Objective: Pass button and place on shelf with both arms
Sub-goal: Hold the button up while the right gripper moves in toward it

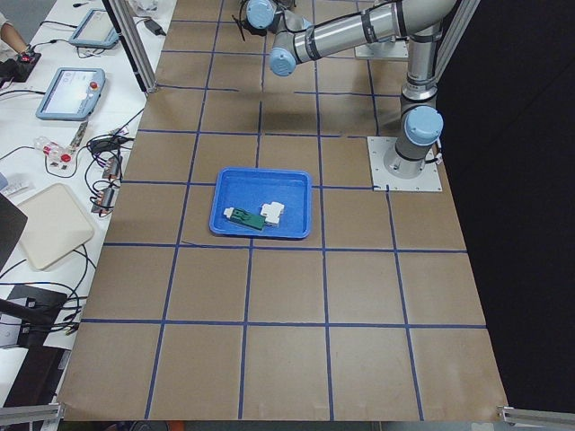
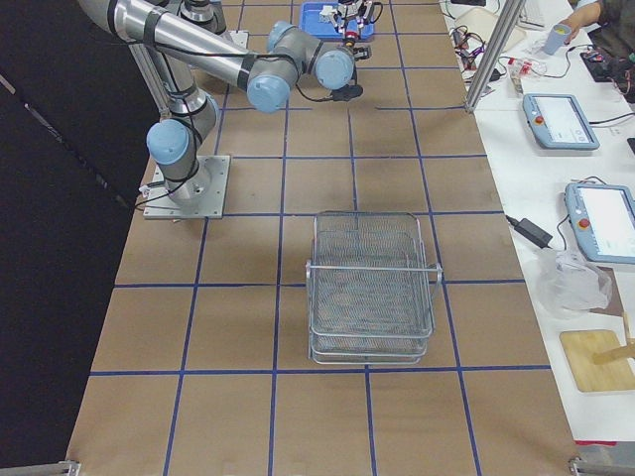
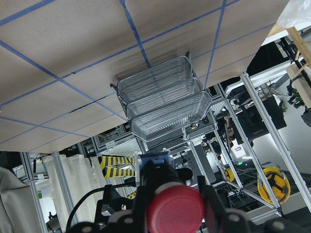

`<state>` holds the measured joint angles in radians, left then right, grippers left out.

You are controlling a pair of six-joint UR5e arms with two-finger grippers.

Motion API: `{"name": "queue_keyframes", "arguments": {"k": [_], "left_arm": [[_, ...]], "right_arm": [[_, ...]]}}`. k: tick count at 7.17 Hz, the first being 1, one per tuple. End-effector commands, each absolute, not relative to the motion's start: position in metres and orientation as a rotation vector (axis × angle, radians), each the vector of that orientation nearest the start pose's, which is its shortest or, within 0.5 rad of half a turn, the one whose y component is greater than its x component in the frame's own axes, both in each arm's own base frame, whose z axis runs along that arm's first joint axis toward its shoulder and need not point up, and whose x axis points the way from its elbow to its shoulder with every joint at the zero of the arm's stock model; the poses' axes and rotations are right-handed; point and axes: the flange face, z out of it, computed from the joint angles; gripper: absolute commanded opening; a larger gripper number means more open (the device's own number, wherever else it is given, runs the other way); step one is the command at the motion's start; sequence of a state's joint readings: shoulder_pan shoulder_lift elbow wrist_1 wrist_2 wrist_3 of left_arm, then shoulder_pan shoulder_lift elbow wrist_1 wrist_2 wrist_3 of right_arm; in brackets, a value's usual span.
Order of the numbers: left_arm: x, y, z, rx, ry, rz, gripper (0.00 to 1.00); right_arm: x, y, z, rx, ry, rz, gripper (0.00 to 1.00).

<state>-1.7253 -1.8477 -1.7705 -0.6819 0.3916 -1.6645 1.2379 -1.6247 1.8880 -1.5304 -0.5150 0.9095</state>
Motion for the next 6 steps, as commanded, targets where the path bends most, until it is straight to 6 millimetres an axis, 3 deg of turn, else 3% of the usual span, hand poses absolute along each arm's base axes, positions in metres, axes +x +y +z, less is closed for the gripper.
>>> {"name": "queue_keyframes", "arguments": {"k": [1,3,6], "left_arm": [[-0.311,-0.531,0.396,1.187,-1.629,-0.799,0.00],[-0.311,-0.534,0.402,1.186,-1.624,-0.797,0.00],[-0.311,-0.533,0.405,1.194,-1.618,-0.801,0.00]], "right_arm": [[0.063,-0.489,0.399,1.404,1.608,0.687,1.00],[0.083,-0.487,0.399,1.381,1.630,0.713,1.00],[0.087,-0.487,0.400,1.415,1.613,0.735,1.00]]}}
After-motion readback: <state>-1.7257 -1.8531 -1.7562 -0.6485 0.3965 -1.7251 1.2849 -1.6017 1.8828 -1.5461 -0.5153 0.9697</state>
